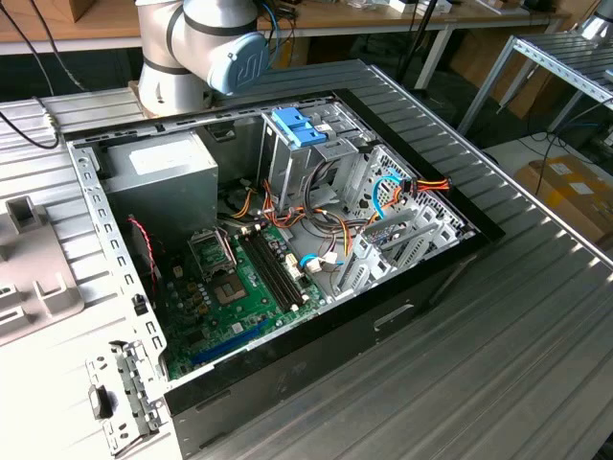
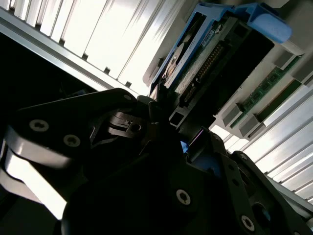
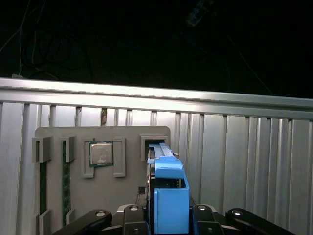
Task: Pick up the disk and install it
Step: 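Pick up the disk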
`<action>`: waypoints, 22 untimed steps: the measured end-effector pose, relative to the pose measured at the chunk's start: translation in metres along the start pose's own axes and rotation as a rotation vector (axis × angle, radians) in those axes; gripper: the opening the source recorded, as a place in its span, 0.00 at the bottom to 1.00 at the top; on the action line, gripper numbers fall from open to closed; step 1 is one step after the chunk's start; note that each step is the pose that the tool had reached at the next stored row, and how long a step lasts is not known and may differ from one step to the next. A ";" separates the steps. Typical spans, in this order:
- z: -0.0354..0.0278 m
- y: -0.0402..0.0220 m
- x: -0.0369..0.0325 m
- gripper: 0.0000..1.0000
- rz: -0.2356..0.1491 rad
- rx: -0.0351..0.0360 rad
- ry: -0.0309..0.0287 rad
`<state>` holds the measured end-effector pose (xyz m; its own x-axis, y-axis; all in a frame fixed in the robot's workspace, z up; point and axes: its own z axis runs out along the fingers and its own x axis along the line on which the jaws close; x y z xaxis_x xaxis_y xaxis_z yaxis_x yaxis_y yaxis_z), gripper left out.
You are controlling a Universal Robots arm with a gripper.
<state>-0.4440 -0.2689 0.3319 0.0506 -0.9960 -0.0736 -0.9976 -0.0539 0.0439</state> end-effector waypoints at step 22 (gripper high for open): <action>-0.0138 0.0006 -0.0010 0.36 0.000 0.0003 -0.0045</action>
<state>-0.4440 -0.2689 0.3457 0.0506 -0.9957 -0.0781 -0.9976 -0.0541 0.0436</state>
